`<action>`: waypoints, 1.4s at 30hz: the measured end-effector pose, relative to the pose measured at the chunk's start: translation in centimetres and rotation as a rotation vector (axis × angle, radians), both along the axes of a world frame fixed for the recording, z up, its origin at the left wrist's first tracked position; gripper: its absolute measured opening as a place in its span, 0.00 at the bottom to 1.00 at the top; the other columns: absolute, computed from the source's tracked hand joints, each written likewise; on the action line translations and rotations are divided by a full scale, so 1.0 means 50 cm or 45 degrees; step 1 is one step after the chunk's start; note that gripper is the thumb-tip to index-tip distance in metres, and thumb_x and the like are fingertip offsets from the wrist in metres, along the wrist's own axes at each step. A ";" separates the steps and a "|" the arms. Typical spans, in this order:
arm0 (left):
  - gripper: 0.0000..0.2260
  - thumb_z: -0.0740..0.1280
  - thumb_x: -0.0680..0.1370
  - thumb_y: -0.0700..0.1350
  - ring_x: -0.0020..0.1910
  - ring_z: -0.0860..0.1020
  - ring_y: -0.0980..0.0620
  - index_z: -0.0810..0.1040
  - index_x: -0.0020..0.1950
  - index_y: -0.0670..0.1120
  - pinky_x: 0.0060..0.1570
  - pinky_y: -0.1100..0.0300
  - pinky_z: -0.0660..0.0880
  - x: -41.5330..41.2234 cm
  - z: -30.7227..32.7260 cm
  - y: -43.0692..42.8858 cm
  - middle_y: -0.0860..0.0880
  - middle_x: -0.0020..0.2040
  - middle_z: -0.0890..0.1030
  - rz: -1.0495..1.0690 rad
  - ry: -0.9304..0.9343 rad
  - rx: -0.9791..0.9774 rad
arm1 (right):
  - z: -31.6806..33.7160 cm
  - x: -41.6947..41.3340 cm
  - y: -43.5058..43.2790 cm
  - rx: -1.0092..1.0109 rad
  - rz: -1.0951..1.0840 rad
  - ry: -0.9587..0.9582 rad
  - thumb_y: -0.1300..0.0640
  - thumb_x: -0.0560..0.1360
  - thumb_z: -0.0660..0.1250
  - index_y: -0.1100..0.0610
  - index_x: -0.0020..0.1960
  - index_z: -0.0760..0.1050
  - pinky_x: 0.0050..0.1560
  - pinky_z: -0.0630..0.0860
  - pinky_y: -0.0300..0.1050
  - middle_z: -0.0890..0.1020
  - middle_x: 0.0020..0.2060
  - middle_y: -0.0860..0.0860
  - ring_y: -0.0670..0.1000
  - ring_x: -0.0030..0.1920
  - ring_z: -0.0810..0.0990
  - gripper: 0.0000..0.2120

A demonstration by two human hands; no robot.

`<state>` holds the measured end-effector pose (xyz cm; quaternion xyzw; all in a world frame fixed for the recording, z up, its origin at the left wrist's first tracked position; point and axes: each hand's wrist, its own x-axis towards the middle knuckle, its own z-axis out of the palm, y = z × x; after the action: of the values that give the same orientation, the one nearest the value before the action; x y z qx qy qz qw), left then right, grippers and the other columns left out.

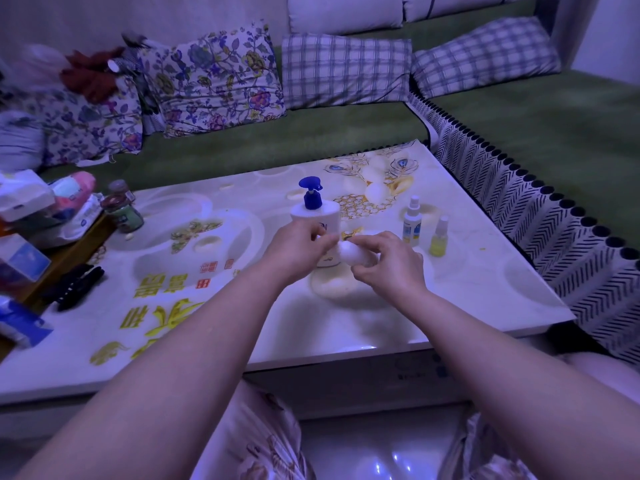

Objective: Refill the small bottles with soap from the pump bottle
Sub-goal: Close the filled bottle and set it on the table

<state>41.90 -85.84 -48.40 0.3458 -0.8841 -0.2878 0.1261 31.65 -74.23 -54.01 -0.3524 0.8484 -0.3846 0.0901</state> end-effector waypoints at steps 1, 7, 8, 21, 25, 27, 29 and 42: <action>0.05 0.67 0.75 0.49 0.45 0.76 0.49 0.79 0.44 0.48 0.42 0.56 0.71 -0.001 0.000 -0.001 0.48 0.45 0.80 -0.019 0.011 0.038 | 0.001 0.000 0.000 0.000 0.001 0.005 0.55 0.69 0.69 0.38 0.59 0.78 0.58 0.68 0.51 0.78 0.57 0.44 0.48 0.59 0.76 0.21; 0.09 0.72 0.72 0.48 0.46 0.77 0.53 0.77 0.50 0.49 0.44 0.61 0.72 0.002 0.000 -0.002 0.51 0.48 0.79 -0.062 0.085 0.211 | -0.002 -0.001 0.002 0.022 -0.004 0.024 0.55 0.70 0.69 0.37 0.60 0.78 0.57 0.67 0.50 0.78 0.56 0.44 0.49 0.59 0.76 0.21; 0.09 0.70 0.73 0.50 0.45 0.77 0.52 0.78 0.49 0.47 0.43 0.59 0.71 0.001 0.001 -0.002 0.51 0.47 0.80 -0.021 0.037 0.138 | -0.003 -0.001 0.001 0.024 -0.007 0.025 0.55 0.70 0.69 0.37 0.60 0.78 0.56 0.66 0.50 0.78 0.56 0.44 0.49 0.59 0.76 0.21; 0.08 0.67 0.75 0.49 0.43 0.75 0.50 0.79 0.45 0.45 0.41 0.58 0.70 -0.004 0.001 -0.002 0.50 0.43 0.79 -0.021 -0.097 0.054 | -0.006 -0.004 -0.001 0.061 0.010 0.077 0.55 0.70 0.68 0.37 0.60 0.78 0.54 0.65 0.49 0.78 0.55 0.45 0.49 0.59 0.76 0.21; 0.04 0.70 0.73 0.46 0.42 0.74 0.52 0.77 0.45 0.48 0.41 0.59 0.70 0.000 0.004 0.000 0.51 0.43 0.77 -0.081 -0.016 0.139 | -0.006 -0.006 -0.002 0.071 0.023 0.115 0.54 0.70 0.68 0.36 0.60 0.77 0.53 0.63 0.48 0.78 0.54 0.44 0.48 0.58 0.76 0.21; 0.07 0.69 0.73 0.50 0.39 0.73 0.52 0.77 0.45 0.47 0.36 0.59 0.68 -0.002 0.003 0.000 0.53 0.39 0.75 -0.048 -0.089 0.048 | -0.006 -0.006 -0.003 0.068 0.022 0.126 0.54 0.70 0.67 0.36 0.60 0.77 0.52 0.63 0.48 0.78 0.53 0.44 0.47 0.58 0.76 0.21; 0.08 0.68 0.74 0.51 0.36 0.72 0.52 0.76 0.42 0.47 0.32 0.60 0.65 -0.003 0.002 0.002 0.53 0.36 0.73 -0.026 -0.141 0.005 | -0.005 -0.005 -0.002 0.068 0.032 0.127 0.54 0.70 0.68 0.36 0.60 0.77 0.51 0.62 0.47 0.78 0.53 0.44 0.47 0.58 0.76 0.21; 0.05 0.65 0.72 0.48 0.47 0.76 0.45 0.75 0.37 0.56 0.39 0.59 0.66 -0.034 -0.029 0.024 0.55 0.41 0.78 -0.067 -0.119 -0.266 | -0.019 -0.025 0.021 -0.035 -0.012 0.095 0.52 0.72 0.68 0.42 0.51 0.81 0.57 0.72 0.50 0.83 0.41 0.42 0.44 0.49 0.82 0.10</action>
<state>40.22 -84.64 -49.83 0.3206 -0.9230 -0.1809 0.1123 30.41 -73.15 -54.95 -0.3635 0.8474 -0.3834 0.0517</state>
